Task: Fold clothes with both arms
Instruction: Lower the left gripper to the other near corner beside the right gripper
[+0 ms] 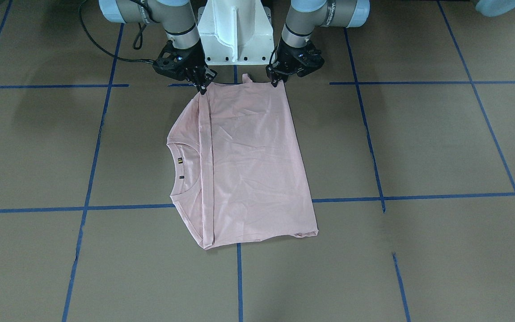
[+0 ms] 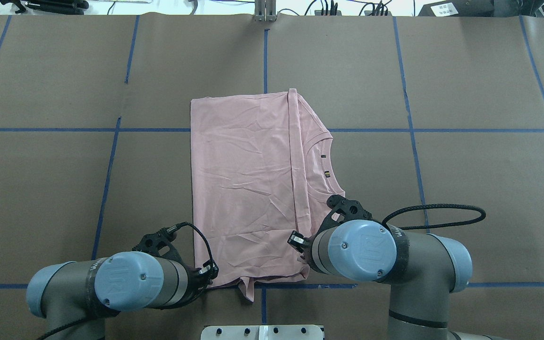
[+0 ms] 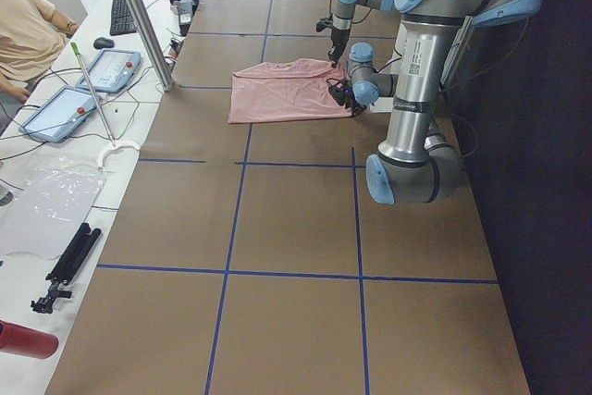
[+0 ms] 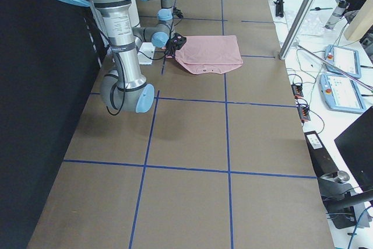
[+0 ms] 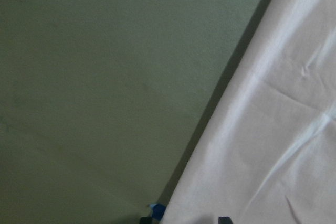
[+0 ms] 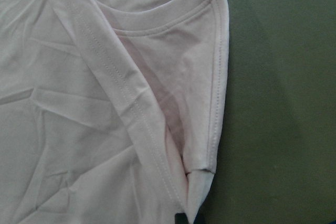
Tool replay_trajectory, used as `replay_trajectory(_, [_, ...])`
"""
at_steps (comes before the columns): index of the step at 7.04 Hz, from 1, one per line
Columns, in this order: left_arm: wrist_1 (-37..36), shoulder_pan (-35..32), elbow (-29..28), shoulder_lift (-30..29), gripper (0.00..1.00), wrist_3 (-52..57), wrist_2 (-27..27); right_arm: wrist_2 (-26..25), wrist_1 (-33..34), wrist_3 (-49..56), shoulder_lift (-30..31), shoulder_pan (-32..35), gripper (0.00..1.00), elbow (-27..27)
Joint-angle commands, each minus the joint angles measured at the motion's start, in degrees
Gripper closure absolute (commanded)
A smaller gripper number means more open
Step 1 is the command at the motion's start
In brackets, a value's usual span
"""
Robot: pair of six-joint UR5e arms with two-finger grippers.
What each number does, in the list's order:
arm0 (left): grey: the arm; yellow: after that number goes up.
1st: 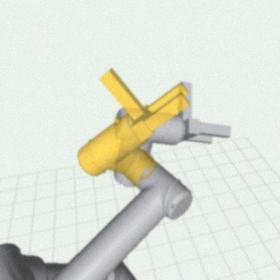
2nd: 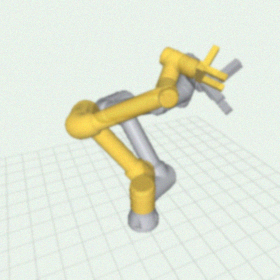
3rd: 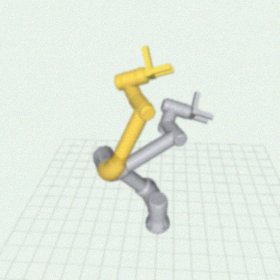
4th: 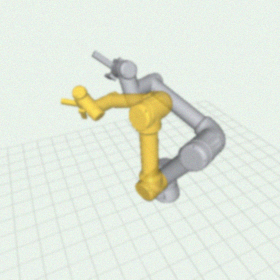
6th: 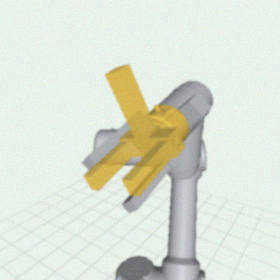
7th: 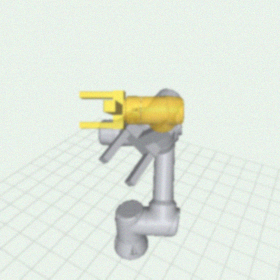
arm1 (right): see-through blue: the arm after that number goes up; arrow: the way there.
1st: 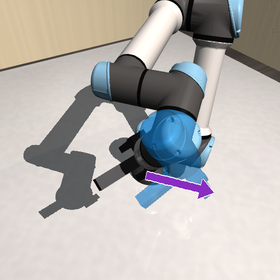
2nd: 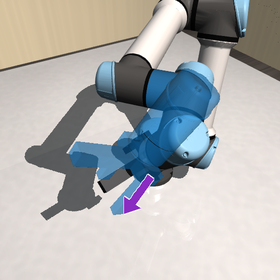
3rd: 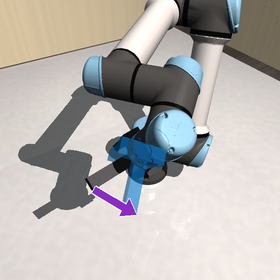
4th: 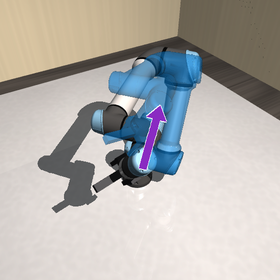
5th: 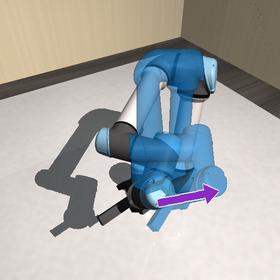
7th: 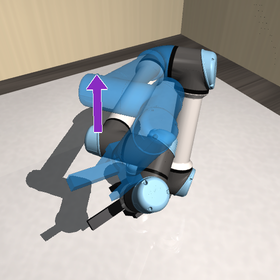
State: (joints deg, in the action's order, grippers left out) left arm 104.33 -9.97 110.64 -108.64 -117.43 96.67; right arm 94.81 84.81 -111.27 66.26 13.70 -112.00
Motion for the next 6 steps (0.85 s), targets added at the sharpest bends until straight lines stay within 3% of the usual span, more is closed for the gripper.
replay_trajectory(1, [0.0, 0.04, -0.08, 0.18, 1.0, 0.09, -0.25, 0.11, 0.0, 0.0, 0.1, 0.02, 1.0, -0.06])
replay_trajectory(4, [-0.09, -0.75, 2.02, 0.09, 1.0, 0.44, -0.08, 0.12, 0.09, 0.0, 0.01, 0.1, 1.0, -0.32])
replay_trajectory(5, [-2.18, -1.36, 8.91, 0.79, 1.0, 0.27, 0.1, 0.12, 0.7, 0.0, 0.88, 0.28, 1.0, -3.46])
replay_trajectory(6, [-12.99, -1.11, 18.63, 0.1, 1.0, 0.09, 0.36, 0.12, 0.7, -0.18, 5.5, 0.28, 1.0, -10.36])
